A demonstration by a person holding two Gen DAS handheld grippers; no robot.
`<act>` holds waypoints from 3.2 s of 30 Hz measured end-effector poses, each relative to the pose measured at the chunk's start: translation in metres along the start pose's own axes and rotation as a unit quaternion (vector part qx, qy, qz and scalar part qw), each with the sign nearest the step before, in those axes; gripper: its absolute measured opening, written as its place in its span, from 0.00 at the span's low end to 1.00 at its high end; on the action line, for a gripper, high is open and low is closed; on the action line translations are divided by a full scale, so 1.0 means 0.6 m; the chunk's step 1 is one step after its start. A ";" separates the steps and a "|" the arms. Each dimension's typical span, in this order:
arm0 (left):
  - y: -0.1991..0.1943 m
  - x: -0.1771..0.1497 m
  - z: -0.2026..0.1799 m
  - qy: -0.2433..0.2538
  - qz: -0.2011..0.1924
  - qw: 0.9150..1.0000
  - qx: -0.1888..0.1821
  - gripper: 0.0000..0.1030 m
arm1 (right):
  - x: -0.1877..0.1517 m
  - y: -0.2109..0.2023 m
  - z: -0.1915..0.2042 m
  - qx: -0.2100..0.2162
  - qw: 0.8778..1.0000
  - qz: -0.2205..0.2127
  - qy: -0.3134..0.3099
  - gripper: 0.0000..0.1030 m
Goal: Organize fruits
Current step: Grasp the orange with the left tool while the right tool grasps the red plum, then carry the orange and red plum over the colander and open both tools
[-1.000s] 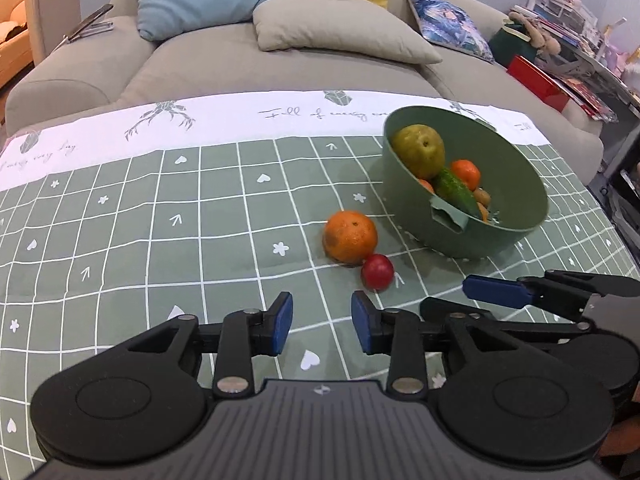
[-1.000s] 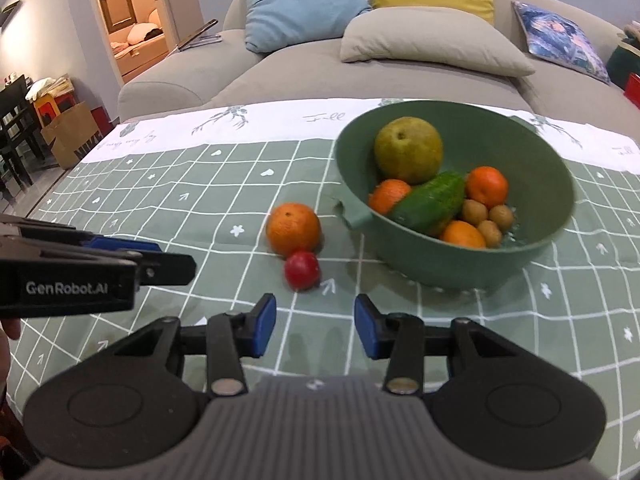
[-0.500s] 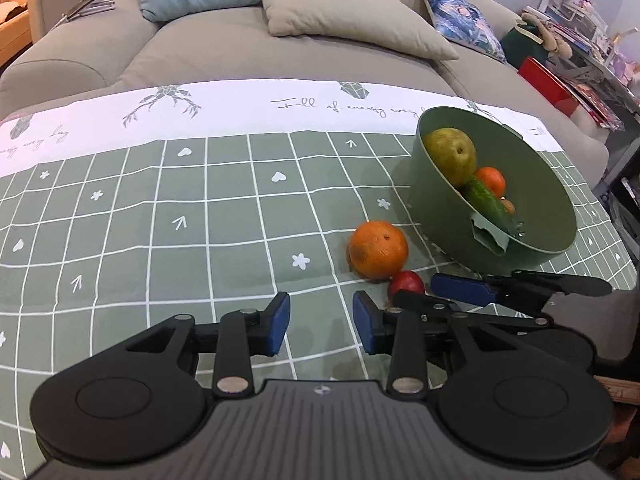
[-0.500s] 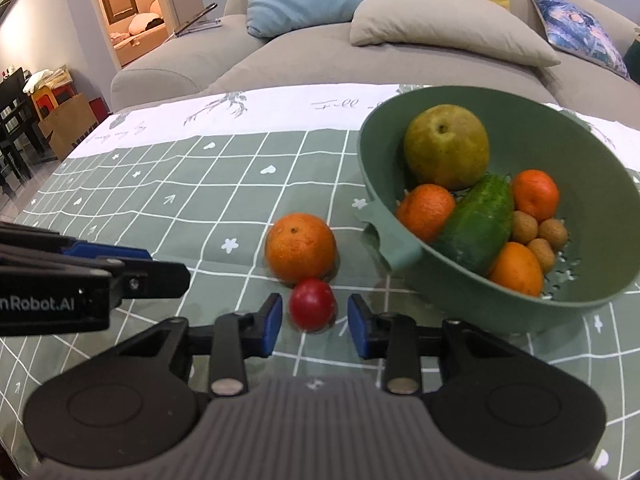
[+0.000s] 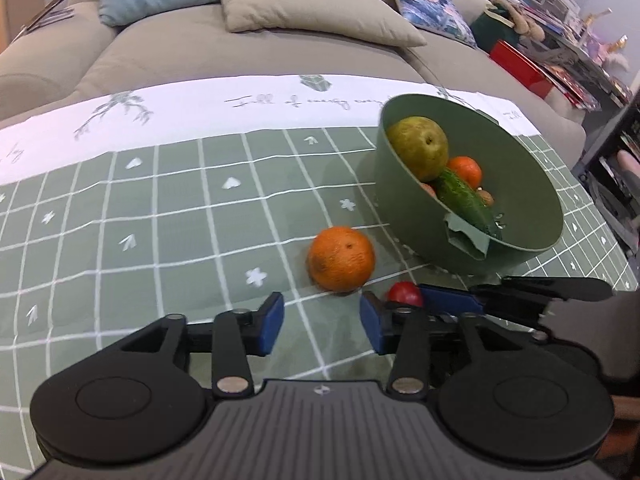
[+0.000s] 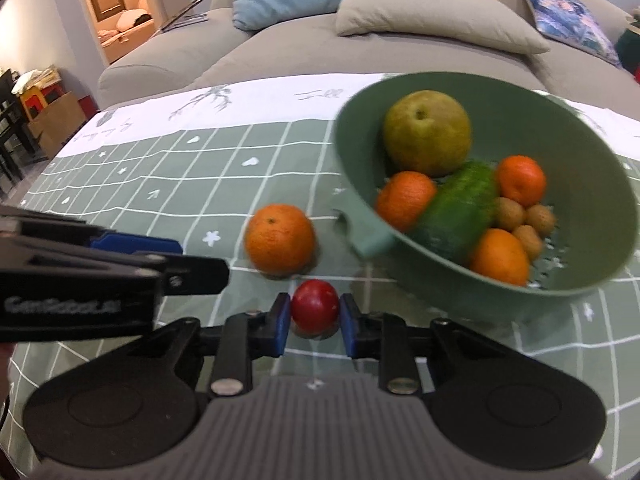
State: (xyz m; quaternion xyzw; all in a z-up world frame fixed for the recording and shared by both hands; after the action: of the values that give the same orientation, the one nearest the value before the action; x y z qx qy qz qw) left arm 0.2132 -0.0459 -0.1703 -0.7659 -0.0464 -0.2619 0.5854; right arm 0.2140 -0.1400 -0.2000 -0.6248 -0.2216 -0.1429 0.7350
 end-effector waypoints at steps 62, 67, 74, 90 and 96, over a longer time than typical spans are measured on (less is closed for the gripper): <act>-0.057 0.133 -0.258 0.059 0.050 0.990 -0.115 0.50 | 0.045 -0.234 -0.178 -0.008 0.990 -0.020 -0.139 0.21; -0.014 0.162 -0.265 0.043 0.078 0.988 -0.126 0.50 | 0.082 -0.191 -0.199 -0.008 0.985 0.015 -0.171 0.21; 0.055 0.175 -0.256 0.039 0.117 0.986 -0.114 0.50 | 0.096 -0.119 -0.213 -0.004 0.974 0.078 -0.215 0.21; 0.118 0.172 -0.256 0.054 0.154 0.981 -0.106 0.50 | 0.091 -0.054 -0.223 0.008 0.952 0.148 -0.267 0.21; 0.121 0.175 -0.257 0.057 0.153 0.981 -0.109 0.50 | 0.093 -0.052 -0.219 0.004 0.952 0.150 -0.268 0.21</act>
State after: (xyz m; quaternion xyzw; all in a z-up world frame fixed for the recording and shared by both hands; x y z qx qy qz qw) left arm 0.2772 -0.2353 -0.1586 -0.8067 0.1333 -0.2163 0.5335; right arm 0.2660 -0.2710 -0.1610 -0.6629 -0.3148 0.1425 0.6642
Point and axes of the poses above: each gripper's, at about its wrist camera, not at the fingertips, and y roughly the way its jaws point, z to its left, x to its top, the point moved 10 cm from there along y, roughly the way its jaws point, and after that the axes turned 8 degrees about z, right-handed, at the moved point
